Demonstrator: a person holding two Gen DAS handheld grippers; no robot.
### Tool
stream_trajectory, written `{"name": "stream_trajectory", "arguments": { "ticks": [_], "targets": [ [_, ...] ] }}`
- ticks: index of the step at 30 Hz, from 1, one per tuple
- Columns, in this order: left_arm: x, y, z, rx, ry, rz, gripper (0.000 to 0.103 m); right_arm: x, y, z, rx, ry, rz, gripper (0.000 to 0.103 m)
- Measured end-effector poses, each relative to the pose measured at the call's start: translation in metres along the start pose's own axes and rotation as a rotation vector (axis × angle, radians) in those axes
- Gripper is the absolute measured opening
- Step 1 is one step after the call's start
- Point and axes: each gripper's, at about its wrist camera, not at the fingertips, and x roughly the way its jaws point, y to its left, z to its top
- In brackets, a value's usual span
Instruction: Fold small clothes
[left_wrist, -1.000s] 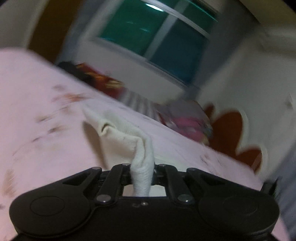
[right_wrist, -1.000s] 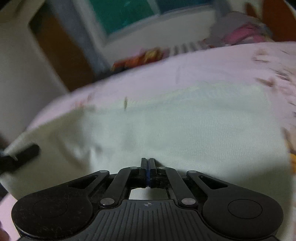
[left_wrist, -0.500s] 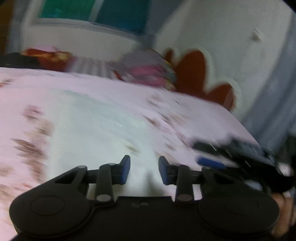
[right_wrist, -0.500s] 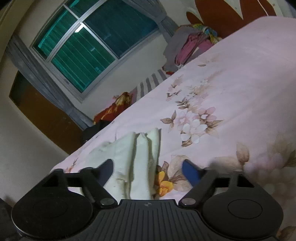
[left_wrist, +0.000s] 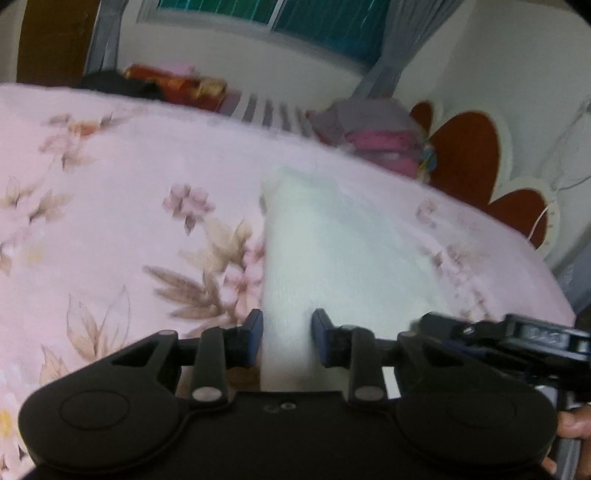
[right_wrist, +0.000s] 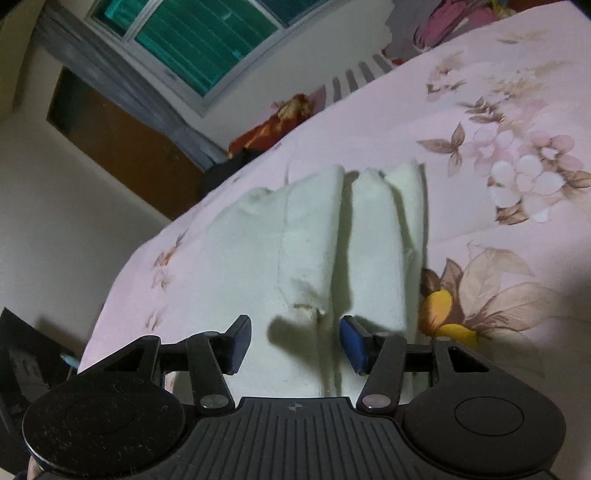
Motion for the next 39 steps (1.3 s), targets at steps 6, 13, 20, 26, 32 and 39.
{"name": "stream_trajectory", "arguments": {
  "ticks": [6, 13, 20, 26, 32, 39],
  "targets": [
    [0.007, 0.006, 0.007, 0.059, -0.043, -0.09, 0.027, 0.013, 0.001, 0.008, -0.043, 0.018, -0.019, 0.045],
    [0.001, -0.01, 0.016, 0.105, -0.046, -0.168, 0.02, -0.001, 0.027, 0.006, -0.144, -0.041, -0.043, 0.012],
    [0.031, -0.045, -0.001, 0.213, 0.094, -0.161, 0.02, -0.027, 0.007, -0.014, -0.104, -0.008, -0.157, 0.012],
    [0.022, -0.034, 0.012, 0.184, 0.059, -0.2, 0.025, -0.029, -0.006, -0.012, -0.04, -0.033, -0.099, 0.012],
    [0.039, -0.023, 0.024, 0.162, 0.051, -0.176, 0.025, -0.024, -0.011, 0.013, 0.004, -0.059, -0.081, 0.025],
    [0.064, -0.023, 0.031, 0.151, 0.121, -0.178, 0.025, -0.01, -0.025, 0.03, -0.001, -0.035, -0.161, 0.009]
  ]
}}
